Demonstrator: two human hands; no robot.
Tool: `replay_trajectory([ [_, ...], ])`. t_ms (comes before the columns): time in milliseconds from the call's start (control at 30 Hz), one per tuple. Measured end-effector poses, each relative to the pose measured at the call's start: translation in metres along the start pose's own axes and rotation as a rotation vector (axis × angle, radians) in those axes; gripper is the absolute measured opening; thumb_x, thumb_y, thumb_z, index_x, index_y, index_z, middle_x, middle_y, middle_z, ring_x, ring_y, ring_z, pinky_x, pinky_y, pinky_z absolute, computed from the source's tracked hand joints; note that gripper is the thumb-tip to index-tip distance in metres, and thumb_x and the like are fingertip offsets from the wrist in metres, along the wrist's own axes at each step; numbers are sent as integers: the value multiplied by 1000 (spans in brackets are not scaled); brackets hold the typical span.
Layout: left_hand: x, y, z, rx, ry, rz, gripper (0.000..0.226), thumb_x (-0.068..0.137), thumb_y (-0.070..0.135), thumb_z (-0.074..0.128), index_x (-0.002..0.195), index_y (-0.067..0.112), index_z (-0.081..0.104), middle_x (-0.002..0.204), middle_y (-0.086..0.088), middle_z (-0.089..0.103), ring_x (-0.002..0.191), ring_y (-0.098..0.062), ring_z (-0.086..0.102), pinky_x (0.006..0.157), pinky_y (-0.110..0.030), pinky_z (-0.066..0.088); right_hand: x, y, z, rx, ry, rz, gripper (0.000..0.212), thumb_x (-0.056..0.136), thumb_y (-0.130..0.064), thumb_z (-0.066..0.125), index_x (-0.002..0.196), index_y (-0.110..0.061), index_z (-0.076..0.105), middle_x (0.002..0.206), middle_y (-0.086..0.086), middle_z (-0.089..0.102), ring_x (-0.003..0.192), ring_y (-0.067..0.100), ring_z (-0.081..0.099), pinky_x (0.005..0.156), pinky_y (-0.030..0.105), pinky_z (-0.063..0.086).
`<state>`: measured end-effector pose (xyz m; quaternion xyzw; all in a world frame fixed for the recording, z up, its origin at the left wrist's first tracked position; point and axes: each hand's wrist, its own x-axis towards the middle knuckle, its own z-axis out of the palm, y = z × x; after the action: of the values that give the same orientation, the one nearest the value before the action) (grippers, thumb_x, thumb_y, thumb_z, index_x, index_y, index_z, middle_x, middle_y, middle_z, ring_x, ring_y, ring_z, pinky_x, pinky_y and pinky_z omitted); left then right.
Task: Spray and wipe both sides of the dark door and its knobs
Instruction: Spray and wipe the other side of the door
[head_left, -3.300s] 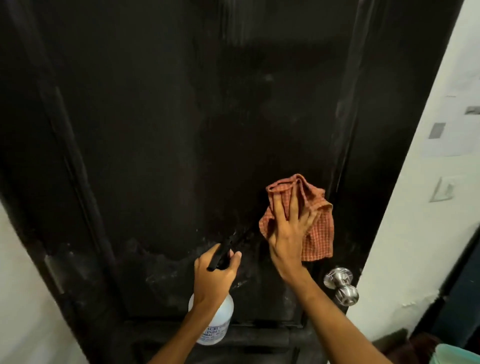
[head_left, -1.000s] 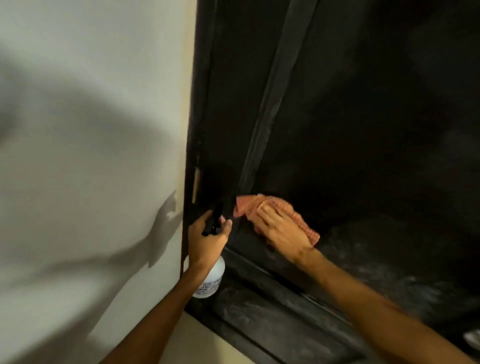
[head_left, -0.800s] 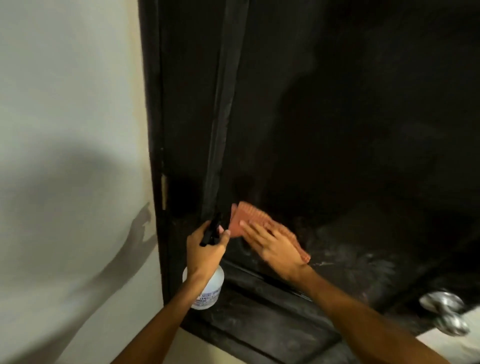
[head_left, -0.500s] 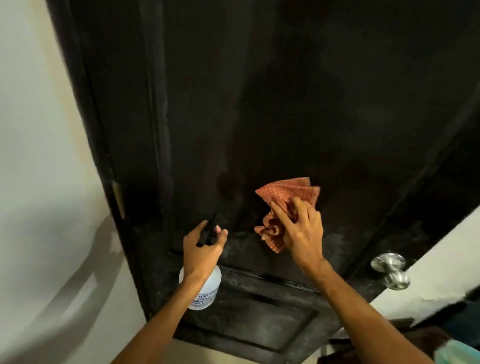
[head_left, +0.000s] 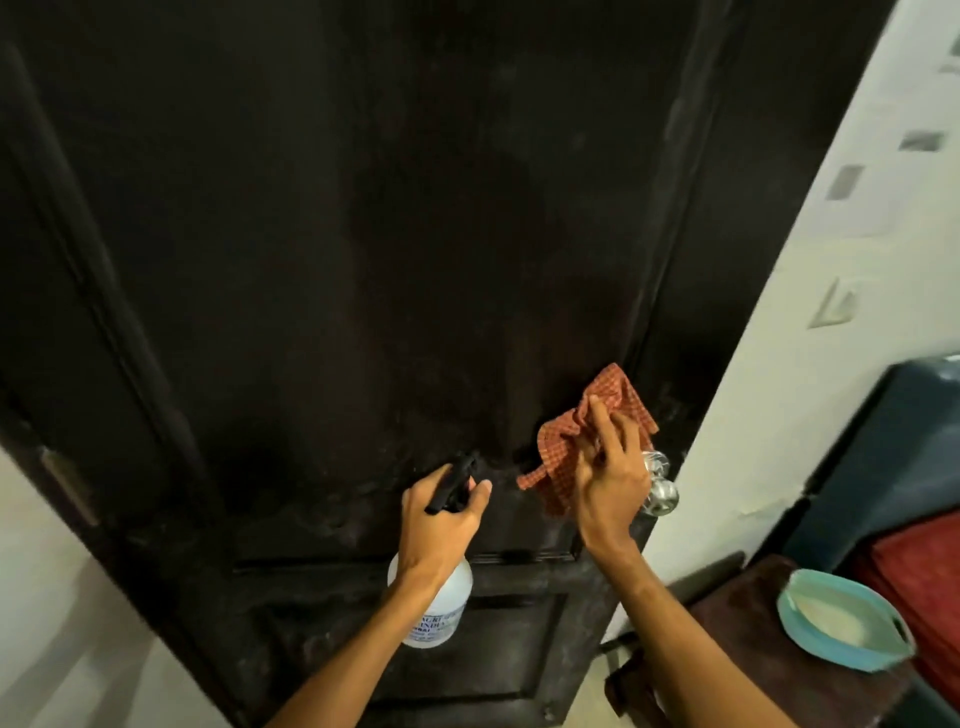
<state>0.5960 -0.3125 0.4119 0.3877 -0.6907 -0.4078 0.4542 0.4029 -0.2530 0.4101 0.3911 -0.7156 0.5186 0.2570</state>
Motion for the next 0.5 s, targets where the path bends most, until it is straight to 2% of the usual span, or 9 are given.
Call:
replay_trajectory([
  [67, -1, 7, 15, -20, -42, 23, 26, 85, 20, 84, 68, 21, 63, 66, 7, 67, 66, -9, 68, 68, -28, 53, 16, 4, -13, 52, 55, 10, 56, 84, 3, 72, 136, -17, 66, 129, 9, 63, 107, 28, 63, 85, 32, 49],
  [167, 0, 19, 38, -32, -91, 59, 24, 84, 23, 84, 71, 22, 64, 68, 9, 67, 69, -9, 68, 73, -32, 55, 74, 6, -39, 142, 324, 134, 43, 90, -2, 69, 132, -11, 68, 131, 14, 61, 117, 24, 60, 98, 11, 41],
  [200, -1, 21, 42, -36, -93, 63, 24, 85, 22, 84, 72, 22, 64, 67, 9, 67, 69, -9, 68, 72, -32, 56, 82, 8, -39, 146, 361, 157, 42, 92, -4, 67, 133, -10, 67, 134, 16, 58, 122, 24, 57, 103, 9, 38],
  [233, -4, 22, 47, -36, -93, 76, 23, 85, 21, 83, 73, 21, 64, 67, 8, 67, 69, -9, 68, 72, -32, 56, 79, 12, -38, 111, 343, 166, 44, 94, -4, 65, 137, -12, 64, 139, 17, 55, 127, 26, 53, 109, 12, 35],
  [300, -7, 23, 56, -32, -90, 95, 23, 85, 21, 83, 73, 22, 64, 69, 10, 67, 69, -9, 68, 72, -31, 55, 48, 25, -26, 26, 175, 124, 57, 92, 1, 63, 147, -15, 56, 147, 18, 47, 135, 33, 46, 118, 29, 33],
  [333, -6, 28, 60, -33, -90, 103, 23, 85, 21, 83, 73, 22, 64, 70, 11, 68, 70, -9, 68, 72, -29, 55, 29, 31, -20, 6, 70, 114, 64, 89, 5, 63, 149, -15, 52, 148, 18, 45, 136, 34, 44, 119, 38, 35],
  [400, -3, 35, 66, -39, -98, 109, 22, 85, 20, 83, 73, 22, 65, 70, 13, 69, 70, -7, 69, 70, -24, 55, -2, 38, -10, 1, -111, 131, 68, 82, 8, 62, 146, -13, 51, 143, 15, 48, 129, 34, 49, 110, 51, 44],
  [467, -3, 40, 73, -48, -117, 105, 20, 86, 19, 83, 74, 20, 66, 69, 10, 70, 69, -7, 70, 69, -21, 54, -3, 40, -15, 40, -153, 168, 63, 78, 9, 61, 138, -10, 54, 139, 11, 52, 123, 32, 54, 106, 49, 48],
  [500, -2, 42, 75, -52, -129, 102, 20, 86, 20, 83, 74, 20, 67, 69, 9, 70, 68, -8, 70, 69, -19, 53, 9, 39, -21, 74, -94, 212, 60, 79, 9, 62, 136, -10, 55, 138, 11, 53, 123, 32, 54, 107, 46, 47],
])
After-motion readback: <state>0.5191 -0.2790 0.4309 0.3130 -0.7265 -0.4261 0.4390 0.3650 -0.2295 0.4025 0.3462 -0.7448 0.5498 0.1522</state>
